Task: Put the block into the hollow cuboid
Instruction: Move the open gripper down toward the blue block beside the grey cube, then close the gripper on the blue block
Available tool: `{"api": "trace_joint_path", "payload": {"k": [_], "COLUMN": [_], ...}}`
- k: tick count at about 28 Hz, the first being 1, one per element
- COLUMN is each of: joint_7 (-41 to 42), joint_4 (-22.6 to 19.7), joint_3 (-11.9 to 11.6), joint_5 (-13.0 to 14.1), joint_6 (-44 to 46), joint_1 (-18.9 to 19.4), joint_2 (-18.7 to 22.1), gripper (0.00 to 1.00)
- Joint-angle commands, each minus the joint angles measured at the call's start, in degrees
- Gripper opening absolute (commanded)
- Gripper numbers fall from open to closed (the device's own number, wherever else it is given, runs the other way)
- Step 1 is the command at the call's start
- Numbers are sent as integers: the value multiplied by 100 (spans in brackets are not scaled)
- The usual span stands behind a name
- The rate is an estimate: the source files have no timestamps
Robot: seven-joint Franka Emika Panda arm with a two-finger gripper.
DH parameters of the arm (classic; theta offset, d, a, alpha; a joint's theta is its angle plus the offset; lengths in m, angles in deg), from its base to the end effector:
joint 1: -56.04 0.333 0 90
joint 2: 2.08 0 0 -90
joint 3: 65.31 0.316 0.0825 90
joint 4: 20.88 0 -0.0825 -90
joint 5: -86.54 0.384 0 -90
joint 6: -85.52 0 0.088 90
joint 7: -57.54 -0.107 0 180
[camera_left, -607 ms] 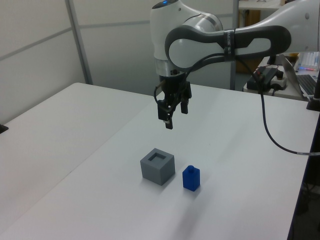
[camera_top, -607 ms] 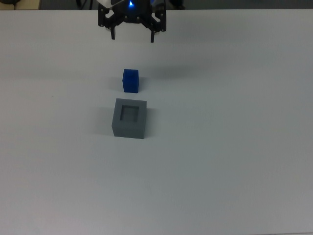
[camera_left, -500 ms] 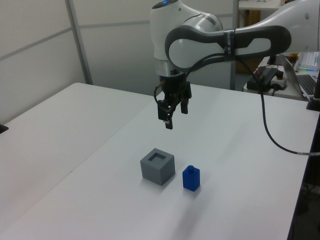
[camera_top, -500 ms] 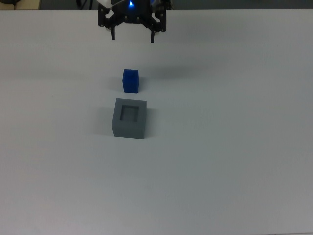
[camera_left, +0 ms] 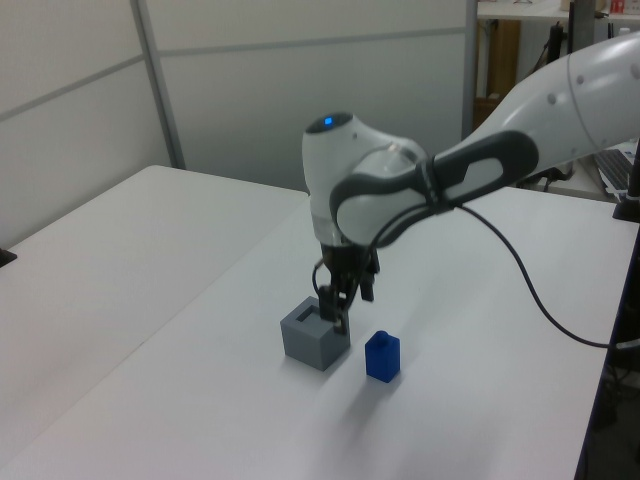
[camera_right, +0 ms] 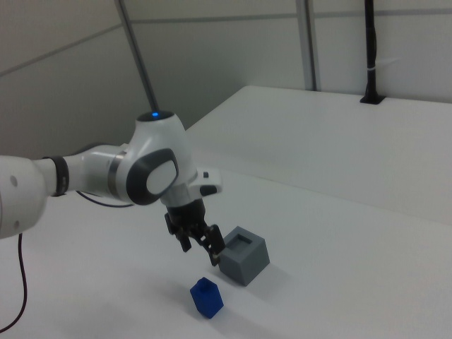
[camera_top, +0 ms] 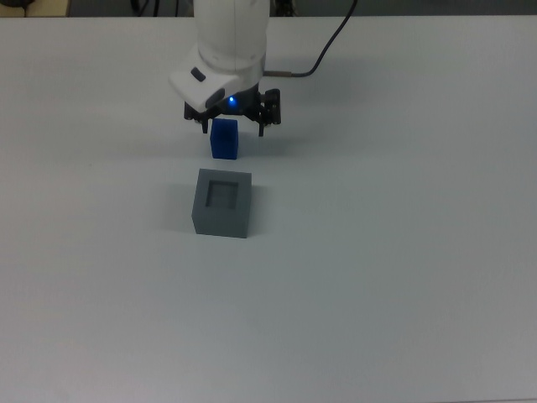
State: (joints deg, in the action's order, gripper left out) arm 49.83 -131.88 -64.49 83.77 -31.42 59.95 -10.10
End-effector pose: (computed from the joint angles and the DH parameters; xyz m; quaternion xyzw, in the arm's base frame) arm 0.5839 0.0454 0.4102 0.9995 -0.0147 -0.0158 0.0222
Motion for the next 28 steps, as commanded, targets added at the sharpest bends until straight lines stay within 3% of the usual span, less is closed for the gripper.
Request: {"api": "trace_joint_path", "payload": {"k": [1, 14, 15, 21, 22, 28], "joint_7": [77, 77, 77, 68, 68, 77], "joint_4": [-255, -703, -729, -765, -747, -651], "joint_3": [-11, -20, -20, -11, -11, -3], "joint_5": [13, -127, -119, -110, -101, -83], "joint_6": [-197, -135, -135, -100, -100, 250], "joint_1": [-22, -119, -119, -163, -163, -154], "joint_2": [-102, -85, -76, -6, 29, 135], "gripper": [100, 99, 96, 50, 39, 13]}}
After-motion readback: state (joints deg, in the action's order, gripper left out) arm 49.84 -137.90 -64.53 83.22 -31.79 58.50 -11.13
